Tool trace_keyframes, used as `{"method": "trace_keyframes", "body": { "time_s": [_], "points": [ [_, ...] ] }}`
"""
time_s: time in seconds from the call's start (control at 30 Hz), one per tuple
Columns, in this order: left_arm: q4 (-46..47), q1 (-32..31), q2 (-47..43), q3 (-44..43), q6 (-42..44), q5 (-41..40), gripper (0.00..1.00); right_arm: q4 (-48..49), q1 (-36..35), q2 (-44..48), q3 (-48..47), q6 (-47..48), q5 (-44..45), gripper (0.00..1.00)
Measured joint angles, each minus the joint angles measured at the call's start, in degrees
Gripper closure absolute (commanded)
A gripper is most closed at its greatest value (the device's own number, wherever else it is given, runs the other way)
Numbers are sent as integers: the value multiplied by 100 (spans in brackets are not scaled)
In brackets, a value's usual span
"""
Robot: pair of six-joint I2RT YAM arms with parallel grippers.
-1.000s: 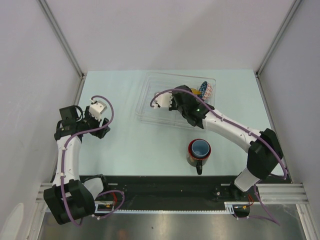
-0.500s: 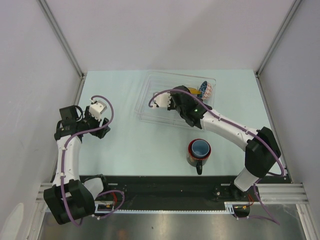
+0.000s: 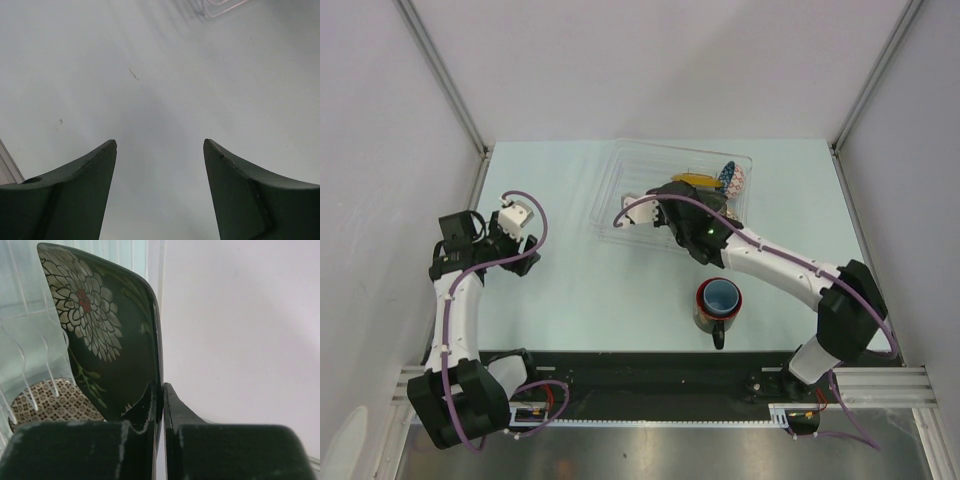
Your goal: Load the mixed dishes into the dish rack
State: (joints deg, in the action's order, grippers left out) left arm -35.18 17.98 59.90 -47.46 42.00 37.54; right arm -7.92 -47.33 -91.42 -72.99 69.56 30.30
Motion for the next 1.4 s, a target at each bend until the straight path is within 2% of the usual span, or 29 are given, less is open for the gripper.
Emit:
{"method": "trace_keyframes", "body": {
  "time_s": [0.43,1.07,1.4],
  "points": [
    [7,0,0,26,0,-2,25,269,-179,463,2,507,358,100],
    [20,2,0,44,0,0,25,181,131,461,199,173,79,100],
    [26,0,0,44,0,0,25,507,273,452,529,70,-140,100]
  ]
}}
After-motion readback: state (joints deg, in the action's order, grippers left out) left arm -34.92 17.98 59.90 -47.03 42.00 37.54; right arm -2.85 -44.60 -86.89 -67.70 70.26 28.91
